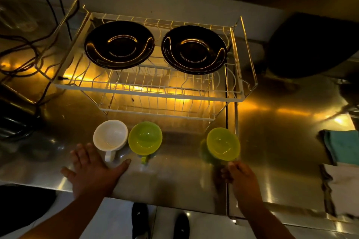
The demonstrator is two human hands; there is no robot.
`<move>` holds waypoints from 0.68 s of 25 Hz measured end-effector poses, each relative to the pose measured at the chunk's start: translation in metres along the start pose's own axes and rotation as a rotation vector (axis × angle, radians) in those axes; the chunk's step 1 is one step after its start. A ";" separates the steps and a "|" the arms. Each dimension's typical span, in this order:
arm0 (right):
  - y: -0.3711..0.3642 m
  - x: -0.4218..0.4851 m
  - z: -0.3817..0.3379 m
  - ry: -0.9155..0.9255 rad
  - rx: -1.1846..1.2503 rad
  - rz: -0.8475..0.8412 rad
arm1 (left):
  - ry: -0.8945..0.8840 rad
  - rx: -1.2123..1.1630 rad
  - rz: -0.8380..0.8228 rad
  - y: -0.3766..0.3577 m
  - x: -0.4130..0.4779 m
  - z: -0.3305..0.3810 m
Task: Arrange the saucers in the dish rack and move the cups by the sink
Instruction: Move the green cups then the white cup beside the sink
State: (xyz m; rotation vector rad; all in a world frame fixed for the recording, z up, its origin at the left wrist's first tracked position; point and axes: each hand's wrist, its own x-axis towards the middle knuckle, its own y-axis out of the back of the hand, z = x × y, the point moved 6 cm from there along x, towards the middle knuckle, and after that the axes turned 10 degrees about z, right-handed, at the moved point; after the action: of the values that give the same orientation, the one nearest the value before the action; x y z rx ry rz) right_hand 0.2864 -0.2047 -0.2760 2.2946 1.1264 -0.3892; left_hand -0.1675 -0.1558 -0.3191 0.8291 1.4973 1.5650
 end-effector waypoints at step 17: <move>0.004 0.149 -0.064 -0.158 0.124 0.190 | -0.003 0.020 0.028 -0.010 0.003 -0.002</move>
State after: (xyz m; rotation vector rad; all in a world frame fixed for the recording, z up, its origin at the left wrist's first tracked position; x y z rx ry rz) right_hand 0.3815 -0.0743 -0.2936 2.4046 0.8197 -0.5688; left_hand -0.1698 -0.1546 -0.3296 0.8674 1.5075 1.5709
